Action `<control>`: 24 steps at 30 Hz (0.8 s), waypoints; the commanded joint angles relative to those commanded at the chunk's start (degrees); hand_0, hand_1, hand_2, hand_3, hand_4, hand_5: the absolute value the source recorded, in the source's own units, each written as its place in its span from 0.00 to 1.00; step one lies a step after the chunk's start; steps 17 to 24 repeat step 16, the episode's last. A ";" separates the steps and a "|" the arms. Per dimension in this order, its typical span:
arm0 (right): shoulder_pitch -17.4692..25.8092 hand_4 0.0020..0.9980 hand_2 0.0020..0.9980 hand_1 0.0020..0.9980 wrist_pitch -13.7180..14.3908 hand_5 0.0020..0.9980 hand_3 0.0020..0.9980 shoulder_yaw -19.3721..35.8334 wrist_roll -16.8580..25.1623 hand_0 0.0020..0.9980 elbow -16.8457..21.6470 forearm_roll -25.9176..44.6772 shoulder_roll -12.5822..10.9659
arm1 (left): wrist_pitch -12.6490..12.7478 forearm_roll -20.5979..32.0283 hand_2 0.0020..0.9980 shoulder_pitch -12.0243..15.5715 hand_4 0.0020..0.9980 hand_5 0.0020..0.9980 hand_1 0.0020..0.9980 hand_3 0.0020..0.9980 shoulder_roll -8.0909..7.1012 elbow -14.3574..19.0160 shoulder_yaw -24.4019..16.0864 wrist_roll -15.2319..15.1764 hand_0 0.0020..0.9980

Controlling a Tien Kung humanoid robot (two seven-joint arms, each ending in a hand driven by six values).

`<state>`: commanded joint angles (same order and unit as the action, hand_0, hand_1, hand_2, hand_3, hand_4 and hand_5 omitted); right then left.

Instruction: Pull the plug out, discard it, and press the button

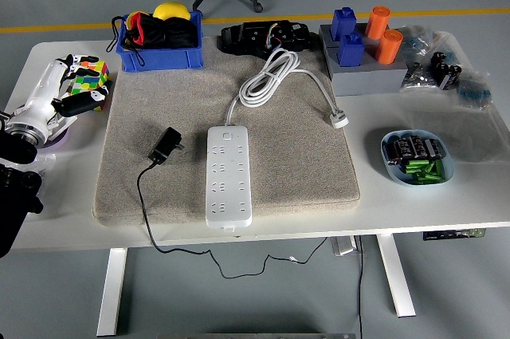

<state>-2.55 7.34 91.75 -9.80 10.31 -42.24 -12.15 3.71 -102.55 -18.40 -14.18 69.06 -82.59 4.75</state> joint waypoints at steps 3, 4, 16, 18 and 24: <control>-0.01 0.66 0.64 0.66 0.01 0.48 0.61 0.09 -0.04 0.74 0.00 -0.08 0.02 | 0.02 -0.01 0.67 0.01 0.70 0.31 0.78 0.76 0.02 0.07 -0.13 -0.03 0.82; -0.01 0.66 0.64 0.66 0.04 0.48 0.61 0.18 -0.05 0.74 0.00 -0.12 0.03 | 0.03 -0.01 0.67 0.00 0.70 0.31 0.78 0.76 0.01 0.08 -0.12 -0.03 0.82; -0.01 0.66 0.64 0.66 0.11 0.48 0.61 0.37 -0.02 0.74 0.00 -0.07 0.08 | 0.12 -0.05 0.66 -0.03 0.69 0.32 0.78 0.76 0.07 0.14 -0.10 -0.08 0.81; -0.01 0.66 0.64 0.66 0.11 0.48 0.61 0.37 -0.02 0.74 0.00 -0.07 0.08 | 0.12 -0.05 0.66 -0.03 0.69 0.32 0.78 0.76 0.07 0.14 -0.10 -0.08 0.81; -0.01 0.66 0.64 0.66 0.11 0.48 0.61 0.37 -0.02 0.74 0.00 -0.07 0.08 | 0.12 -0.05 0.66 -0.03 0.69 0.32 0.78 0.76 0.07 0.14 -0.10 -0.08 0.81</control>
